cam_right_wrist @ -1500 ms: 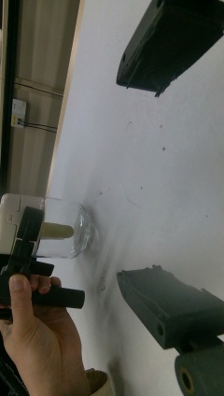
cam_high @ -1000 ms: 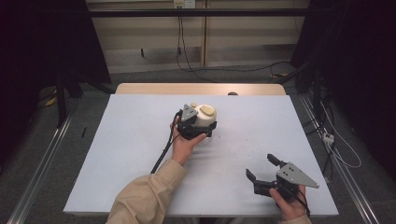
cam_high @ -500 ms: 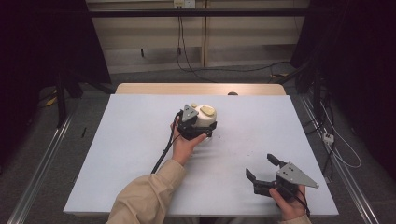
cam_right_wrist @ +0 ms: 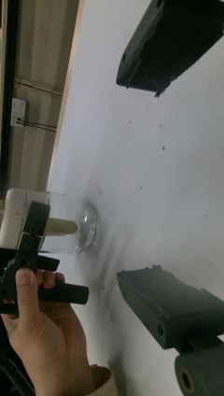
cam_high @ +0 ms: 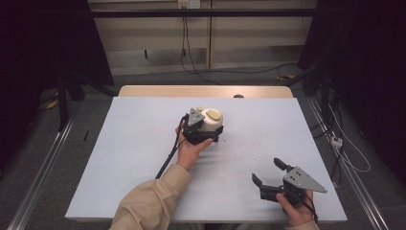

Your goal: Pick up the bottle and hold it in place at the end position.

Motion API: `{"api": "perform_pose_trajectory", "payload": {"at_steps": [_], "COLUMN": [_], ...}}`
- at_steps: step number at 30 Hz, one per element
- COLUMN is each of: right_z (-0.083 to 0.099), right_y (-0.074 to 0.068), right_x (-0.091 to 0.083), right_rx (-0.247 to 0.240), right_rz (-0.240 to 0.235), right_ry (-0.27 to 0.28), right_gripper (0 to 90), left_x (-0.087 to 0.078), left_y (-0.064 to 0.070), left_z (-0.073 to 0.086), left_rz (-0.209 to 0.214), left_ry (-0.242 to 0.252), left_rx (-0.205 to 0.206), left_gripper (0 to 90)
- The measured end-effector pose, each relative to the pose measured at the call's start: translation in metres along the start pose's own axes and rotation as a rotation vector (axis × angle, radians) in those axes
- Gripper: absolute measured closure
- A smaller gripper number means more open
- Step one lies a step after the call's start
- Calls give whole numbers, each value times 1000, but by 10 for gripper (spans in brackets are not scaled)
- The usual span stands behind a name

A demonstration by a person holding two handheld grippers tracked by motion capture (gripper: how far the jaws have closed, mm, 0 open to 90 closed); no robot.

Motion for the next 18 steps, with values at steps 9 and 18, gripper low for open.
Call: {"api": "perform_pose_trajectory", "payload": {"at_steps": [9,18], "right_z": [0,0], "right_y": [0,-1], "right_x": [0,1], "right_rx": [-2,-5], "right_rz": [-1,1], "right_ry": [-1,-4], "right_gripper": [53,53], "left_x": [0,-3], "left_y": [2,2], "left_z": [1,6], "left_rz": [0,9], "left_ry": [4,5], "left_rx": [3,-4], "left_gripper": [62,59]}}
Point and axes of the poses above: each handheld gripper's, and its own axes: x roughly forward along the jaws, z roughly out of its underside, y roughly to its right, the point moved 7 cm from there along x, roughly forward along the jaws, and after that the axes turned 15 degrees about -y, right-handed, at the moved point
